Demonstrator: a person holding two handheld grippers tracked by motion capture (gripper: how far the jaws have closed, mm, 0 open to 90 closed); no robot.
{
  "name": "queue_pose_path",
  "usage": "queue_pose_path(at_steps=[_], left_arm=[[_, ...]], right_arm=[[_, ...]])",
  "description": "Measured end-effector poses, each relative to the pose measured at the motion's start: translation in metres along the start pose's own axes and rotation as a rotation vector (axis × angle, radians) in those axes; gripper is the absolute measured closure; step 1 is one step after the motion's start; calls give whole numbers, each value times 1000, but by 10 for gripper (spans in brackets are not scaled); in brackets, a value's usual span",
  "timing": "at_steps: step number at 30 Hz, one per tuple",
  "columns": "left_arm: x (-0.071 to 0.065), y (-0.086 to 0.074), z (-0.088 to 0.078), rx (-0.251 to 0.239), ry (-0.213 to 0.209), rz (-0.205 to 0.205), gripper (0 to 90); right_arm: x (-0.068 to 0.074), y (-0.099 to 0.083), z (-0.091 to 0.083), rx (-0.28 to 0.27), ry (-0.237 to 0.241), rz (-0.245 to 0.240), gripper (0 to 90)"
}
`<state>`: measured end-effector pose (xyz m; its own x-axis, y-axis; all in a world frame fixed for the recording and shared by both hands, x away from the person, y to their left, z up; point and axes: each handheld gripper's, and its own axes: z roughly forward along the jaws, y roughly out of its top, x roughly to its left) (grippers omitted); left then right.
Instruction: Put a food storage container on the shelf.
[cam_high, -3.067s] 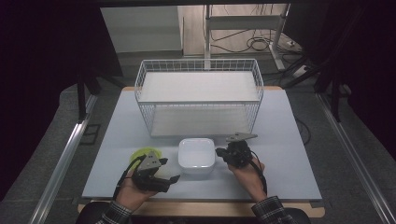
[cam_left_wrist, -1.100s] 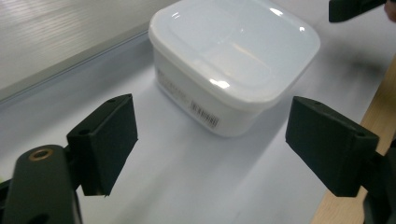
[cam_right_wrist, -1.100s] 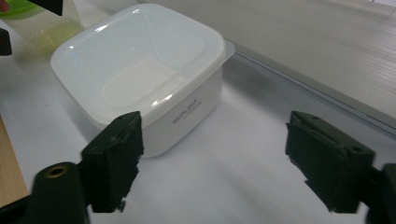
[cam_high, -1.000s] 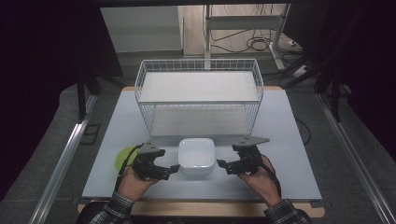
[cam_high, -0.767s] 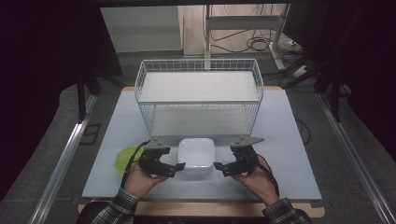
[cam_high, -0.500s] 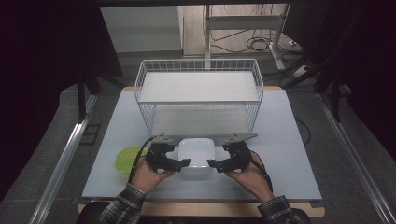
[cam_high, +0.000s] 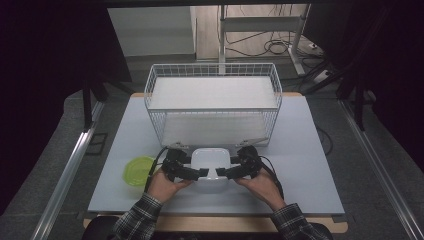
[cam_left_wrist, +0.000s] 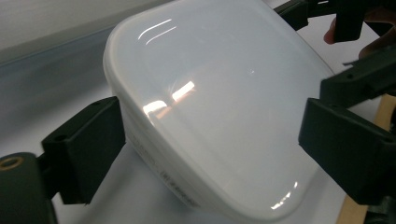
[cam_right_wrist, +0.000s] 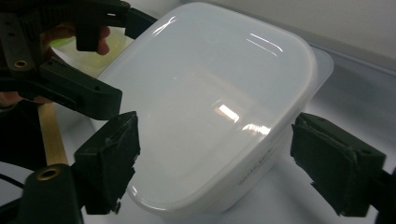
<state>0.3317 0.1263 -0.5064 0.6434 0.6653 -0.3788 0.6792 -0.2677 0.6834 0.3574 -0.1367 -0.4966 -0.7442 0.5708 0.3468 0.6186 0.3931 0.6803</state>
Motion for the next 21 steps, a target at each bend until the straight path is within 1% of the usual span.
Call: queue_pose_path(at_steps=[1, 2, 4, 5, 8, 11, 12, 15, 16, 18, 19, 20, 21], left_arm=[[0, 0, 0, 0, 0, 0, 125], [-2, -1, -3, 1, 2, 4, 147], [-4, -2, -6, 5, 9, 16, 186], [-6, -3, -8, 3, 17, 16, 201], [-11, -5, -14, -4, 46, 39, 276], [-16, -10, -21, -18, 68, 47, 361], [-17, -11, -22, -19, 73, 49, 377], [-17, -14, -26, -22, 70, 31, 419], [-17, -15, -27, -23, 67, 26, 433], [-17, -16, -28, -25, 63, 9, 463], [-17, -16, -28, -25, 63, 9, 472], [-16, -17, -30, -30, 60, -6, 493], [-16, -17, -30, -30, 60, -6, 515]], right_arm=[[0, 0, 0, 0, 0, 0, 191], [0, 0, -3, 10, -6, 31, 237], [1, -1, -7, 17, -13, 51, 285], [2, -1, -8, 19, -16, 61, 304], [8, -3, -13, 28, -34, 85, 359], [16, -6, -18, 24, -57, 79, 412], [18, -7, -19, 25, -64, 91, 438], [21, -9, -23, 11, -75, 95, 507], [22, -9, -25, 2, -79, 107, 544], [23, -10, -26, -6, -82, 111, 568], [23, -10, -27, -12, -85, 117, 583], [23, -11, -27, -18, -87, 117, 595], [23, -11, -27, -18, -87, 117, 595]])
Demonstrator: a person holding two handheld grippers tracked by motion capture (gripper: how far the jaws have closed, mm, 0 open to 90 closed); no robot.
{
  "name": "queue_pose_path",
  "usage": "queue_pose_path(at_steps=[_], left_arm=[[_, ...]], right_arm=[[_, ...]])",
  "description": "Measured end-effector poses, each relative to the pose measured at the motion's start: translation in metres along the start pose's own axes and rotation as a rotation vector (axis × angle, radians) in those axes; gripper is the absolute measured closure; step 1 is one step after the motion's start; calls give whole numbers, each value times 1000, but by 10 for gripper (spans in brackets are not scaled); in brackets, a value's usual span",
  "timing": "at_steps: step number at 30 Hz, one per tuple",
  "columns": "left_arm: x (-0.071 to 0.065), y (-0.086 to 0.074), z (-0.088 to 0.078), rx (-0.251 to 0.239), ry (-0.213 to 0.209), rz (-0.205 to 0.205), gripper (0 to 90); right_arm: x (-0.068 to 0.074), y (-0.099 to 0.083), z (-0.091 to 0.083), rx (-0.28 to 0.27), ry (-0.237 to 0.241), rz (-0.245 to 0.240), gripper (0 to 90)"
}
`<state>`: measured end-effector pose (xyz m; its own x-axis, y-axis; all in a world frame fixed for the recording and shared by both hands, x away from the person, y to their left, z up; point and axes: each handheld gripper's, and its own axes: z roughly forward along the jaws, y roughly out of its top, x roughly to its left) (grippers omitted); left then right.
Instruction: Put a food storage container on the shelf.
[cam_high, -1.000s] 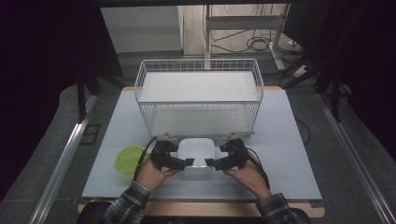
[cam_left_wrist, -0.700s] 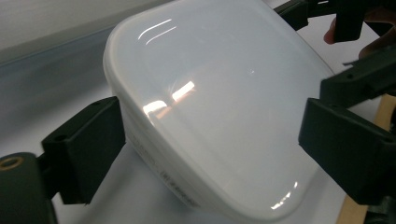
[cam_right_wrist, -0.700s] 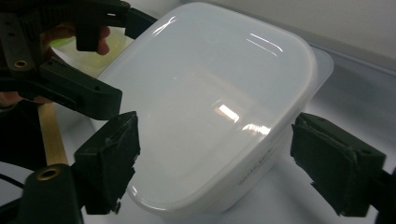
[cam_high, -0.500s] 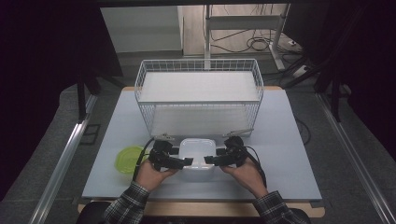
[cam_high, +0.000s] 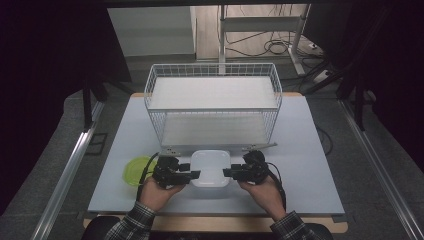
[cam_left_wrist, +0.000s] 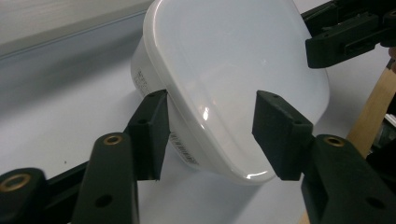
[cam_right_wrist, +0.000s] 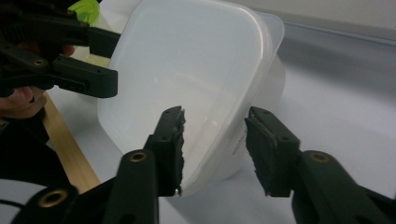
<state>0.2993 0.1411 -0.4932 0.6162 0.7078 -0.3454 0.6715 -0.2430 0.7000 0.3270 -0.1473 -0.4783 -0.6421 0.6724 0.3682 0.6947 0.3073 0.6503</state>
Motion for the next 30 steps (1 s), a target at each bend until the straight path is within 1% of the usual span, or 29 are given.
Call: queue_pose_path(at_steps=[1, 3, 5, 7, 13, 16, 21, 24, 25, 30], left_arm=[[1, -1, -2, -6, 1, -7, 537], [1, -1, -2, -7, 0, -19, 550], [1, -1, -3, -5, -3, -32, 559], [1, -1, -3, -4, -5, -34, 564], [-3, -3, -5, -15, 17, -21, 581], [-3, -3, -6, -25, 24, -23, 613], [-3, -3, -6, -27, 29, -28, 631], [-4, -4, -6, -31, 31, -24, 634], [-4, -5, -6, -35, 31, -26, 635], [-3, -5, -6, -38, 26, -39, 639]], right_arm=[[0, 0, -1, -5, -3, 6, 617], [-1, 0, -1, -5, 3, 27, 633], [-2, 0, -1, -9, 6, 37, 639], [-2, -1, -2, -10, 8, 43, 643], [3, -3, -4, -13, -13, 26, 654], [3, -3, -5, -20, -19, 22, 674], [2, -4, -5, -33, -11, 37, 685], [2, -4, -5, -34, -11, 34, 685], [1, -3, -5, -34, -5, 34, 681], [-1, -2, -4, -42, -4, 44, 676]])
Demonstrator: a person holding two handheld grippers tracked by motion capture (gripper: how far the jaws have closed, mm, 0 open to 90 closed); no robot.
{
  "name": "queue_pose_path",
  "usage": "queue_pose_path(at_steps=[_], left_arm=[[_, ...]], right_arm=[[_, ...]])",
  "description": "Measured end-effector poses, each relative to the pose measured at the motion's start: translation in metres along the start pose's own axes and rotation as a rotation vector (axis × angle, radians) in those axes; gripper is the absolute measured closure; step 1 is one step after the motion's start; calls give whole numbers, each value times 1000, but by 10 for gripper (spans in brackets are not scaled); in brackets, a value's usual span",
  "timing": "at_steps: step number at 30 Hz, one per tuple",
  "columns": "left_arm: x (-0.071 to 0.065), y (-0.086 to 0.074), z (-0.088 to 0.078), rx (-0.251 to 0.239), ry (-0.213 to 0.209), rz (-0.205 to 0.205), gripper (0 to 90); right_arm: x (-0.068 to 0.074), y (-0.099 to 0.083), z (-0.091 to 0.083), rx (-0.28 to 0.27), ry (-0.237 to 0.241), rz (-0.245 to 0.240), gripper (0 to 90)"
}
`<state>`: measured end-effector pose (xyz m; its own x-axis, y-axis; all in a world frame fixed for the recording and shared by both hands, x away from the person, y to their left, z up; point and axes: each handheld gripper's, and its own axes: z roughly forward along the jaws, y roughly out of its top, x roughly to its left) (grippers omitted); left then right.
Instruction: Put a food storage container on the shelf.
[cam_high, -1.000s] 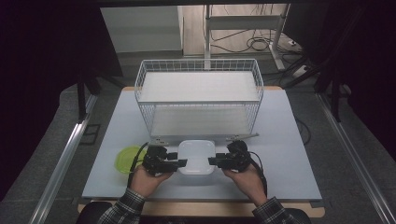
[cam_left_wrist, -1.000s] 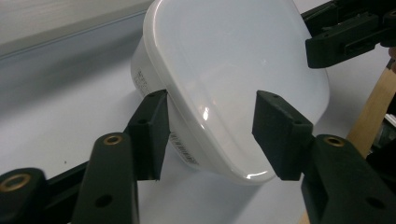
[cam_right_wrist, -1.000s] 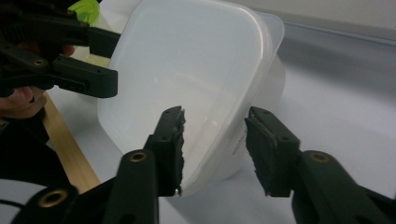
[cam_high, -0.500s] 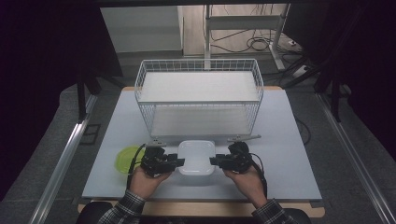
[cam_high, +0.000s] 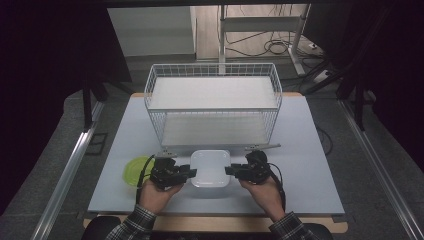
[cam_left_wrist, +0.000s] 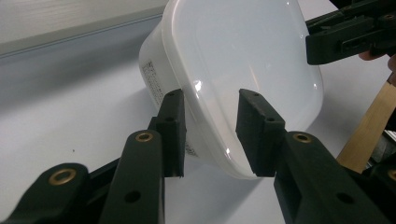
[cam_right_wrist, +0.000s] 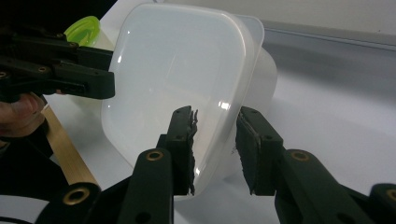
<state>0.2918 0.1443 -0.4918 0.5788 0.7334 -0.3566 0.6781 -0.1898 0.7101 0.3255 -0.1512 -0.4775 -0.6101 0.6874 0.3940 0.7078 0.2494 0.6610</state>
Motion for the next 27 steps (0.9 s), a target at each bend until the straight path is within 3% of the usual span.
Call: queue_pose_path(at_steps=[6, 27], left_arm=[[-3, 0, 0, -28, 20, -8, 683], [-4, 4, 1, -55, 67, -2, 749]], right_arm=[[1, -2, -2, -34, -17, 31, 723], [7, -1, -3, -91, -85, -19, 759]])
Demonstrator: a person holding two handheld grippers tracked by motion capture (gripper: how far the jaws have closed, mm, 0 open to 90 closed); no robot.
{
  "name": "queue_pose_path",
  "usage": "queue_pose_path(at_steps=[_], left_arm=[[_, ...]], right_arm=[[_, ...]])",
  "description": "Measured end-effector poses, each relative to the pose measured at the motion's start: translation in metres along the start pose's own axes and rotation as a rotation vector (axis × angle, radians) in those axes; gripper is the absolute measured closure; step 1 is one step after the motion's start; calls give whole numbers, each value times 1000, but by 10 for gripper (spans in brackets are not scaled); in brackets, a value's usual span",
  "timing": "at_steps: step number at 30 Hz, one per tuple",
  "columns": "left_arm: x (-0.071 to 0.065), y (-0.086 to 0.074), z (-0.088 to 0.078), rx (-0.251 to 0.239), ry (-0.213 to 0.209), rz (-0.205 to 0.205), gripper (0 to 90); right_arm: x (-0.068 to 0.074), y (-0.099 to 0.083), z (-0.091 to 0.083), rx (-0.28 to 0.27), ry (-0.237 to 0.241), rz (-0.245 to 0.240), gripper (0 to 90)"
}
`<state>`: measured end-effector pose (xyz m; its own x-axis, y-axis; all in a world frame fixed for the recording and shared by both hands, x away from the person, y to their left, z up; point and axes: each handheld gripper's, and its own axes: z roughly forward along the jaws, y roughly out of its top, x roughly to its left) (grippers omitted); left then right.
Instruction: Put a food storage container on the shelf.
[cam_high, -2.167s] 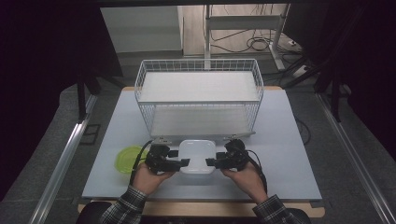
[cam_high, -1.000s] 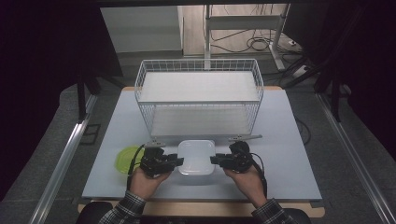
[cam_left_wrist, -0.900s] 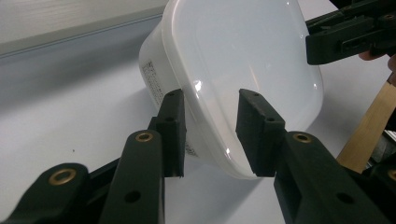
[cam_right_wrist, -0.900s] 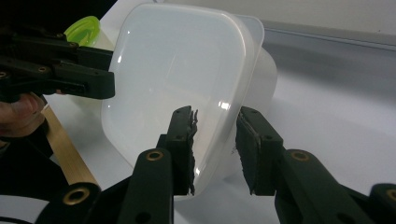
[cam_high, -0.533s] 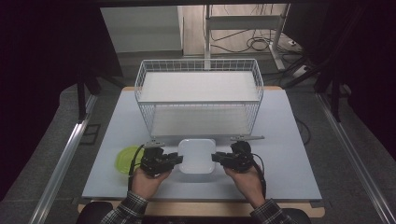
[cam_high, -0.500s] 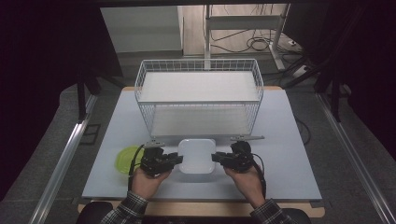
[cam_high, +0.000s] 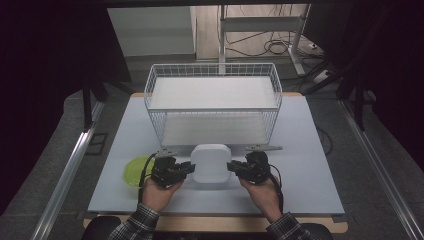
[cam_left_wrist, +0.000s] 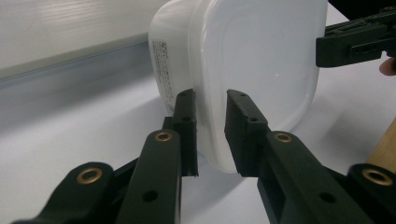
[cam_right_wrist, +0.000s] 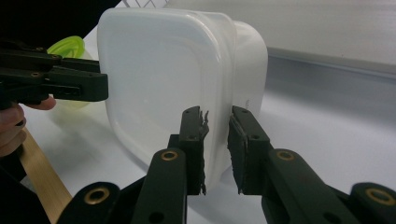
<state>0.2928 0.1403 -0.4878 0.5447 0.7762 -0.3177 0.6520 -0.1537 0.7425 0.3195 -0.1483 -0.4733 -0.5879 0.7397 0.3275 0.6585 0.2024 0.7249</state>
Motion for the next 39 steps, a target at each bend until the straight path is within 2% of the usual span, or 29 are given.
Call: queue_pose_path(at_steps=[7, 13, 22, 30, 39], left_arm=[[0, 3, -2, -16, -3, -3, 748], [-1, 11, -8, -41, -7, 13, 748], [-8, 33, -24, -97, 1, 46, 750], [-13, 48, -32, -124, 8, 71, 747], [-17, 62, -38, -154, 3, 85, 747]], right_arm=[[1, 3, -2, -22, -5, -11, 757], [3, 8, -5, -40, -4, -16, 751], [5, 20, -14, -90, 16, -16, 750], [10, 39, -31, -155, 19, -36, 752], [15, 55, -42, -191, 4, -67, 752]])
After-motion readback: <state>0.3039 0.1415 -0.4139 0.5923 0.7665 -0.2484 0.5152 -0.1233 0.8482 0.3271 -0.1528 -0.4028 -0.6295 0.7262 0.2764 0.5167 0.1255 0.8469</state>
